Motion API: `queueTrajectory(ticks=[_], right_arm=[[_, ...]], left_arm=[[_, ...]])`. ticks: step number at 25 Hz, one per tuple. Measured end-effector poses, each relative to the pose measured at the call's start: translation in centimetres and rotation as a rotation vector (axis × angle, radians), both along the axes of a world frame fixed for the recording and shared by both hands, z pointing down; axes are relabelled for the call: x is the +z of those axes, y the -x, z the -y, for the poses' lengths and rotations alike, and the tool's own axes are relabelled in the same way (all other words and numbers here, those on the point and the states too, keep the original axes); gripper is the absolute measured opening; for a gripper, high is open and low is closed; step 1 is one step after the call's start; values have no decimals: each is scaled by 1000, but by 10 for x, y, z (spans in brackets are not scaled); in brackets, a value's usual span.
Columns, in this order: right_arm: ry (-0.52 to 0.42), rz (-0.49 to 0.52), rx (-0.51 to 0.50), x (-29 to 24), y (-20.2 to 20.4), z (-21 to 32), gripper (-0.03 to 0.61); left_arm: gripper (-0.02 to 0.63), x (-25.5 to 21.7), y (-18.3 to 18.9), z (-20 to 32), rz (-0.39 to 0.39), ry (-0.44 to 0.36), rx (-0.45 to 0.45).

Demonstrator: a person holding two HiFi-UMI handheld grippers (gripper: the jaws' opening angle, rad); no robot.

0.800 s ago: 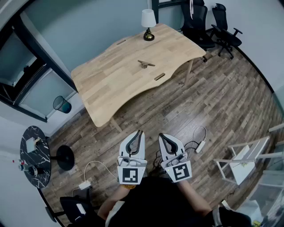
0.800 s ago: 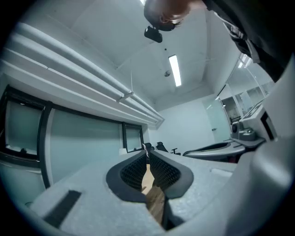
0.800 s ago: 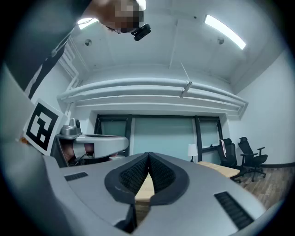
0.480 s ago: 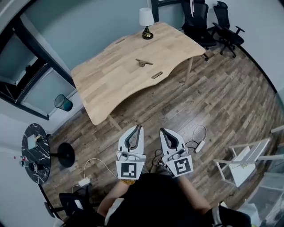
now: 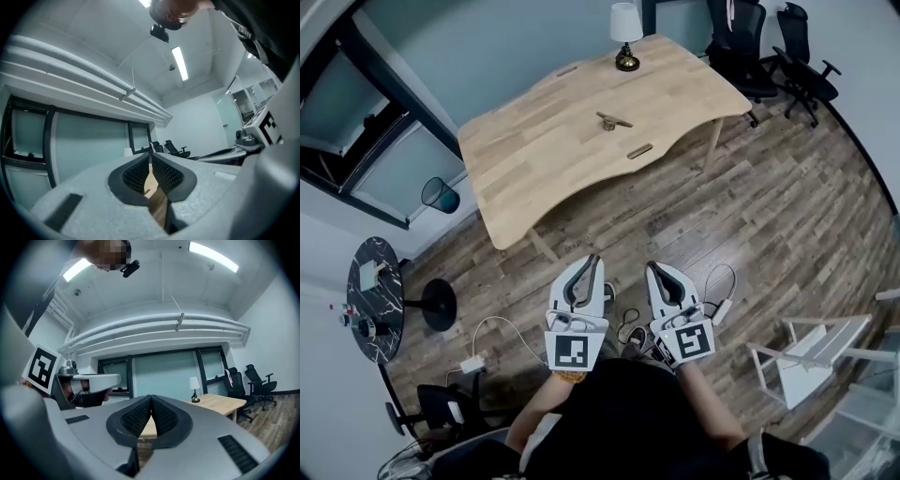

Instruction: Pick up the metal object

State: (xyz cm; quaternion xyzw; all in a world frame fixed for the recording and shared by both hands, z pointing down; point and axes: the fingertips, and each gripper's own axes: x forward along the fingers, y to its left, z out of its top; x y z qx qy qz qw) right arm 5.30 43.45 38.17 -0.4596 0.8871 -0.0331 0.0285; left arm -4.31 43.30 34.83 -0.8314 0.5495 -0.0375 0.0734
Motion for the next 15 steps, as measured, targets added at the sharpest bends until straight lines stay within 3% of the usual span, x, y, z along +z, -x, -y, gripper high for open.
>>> queueTrajectory(ticks=[5,10,15], right_arm=[[-3,-18,-11,4,1,38,2],[-3,-45,-23,1,6,83,2],[-10,-107,-61,-7,22,135,2]], left_arm=[[35,9,0,40,7,2,1],[35,14,0,92,-40,14,2],[35,2,9,151,-73,-31,11]])
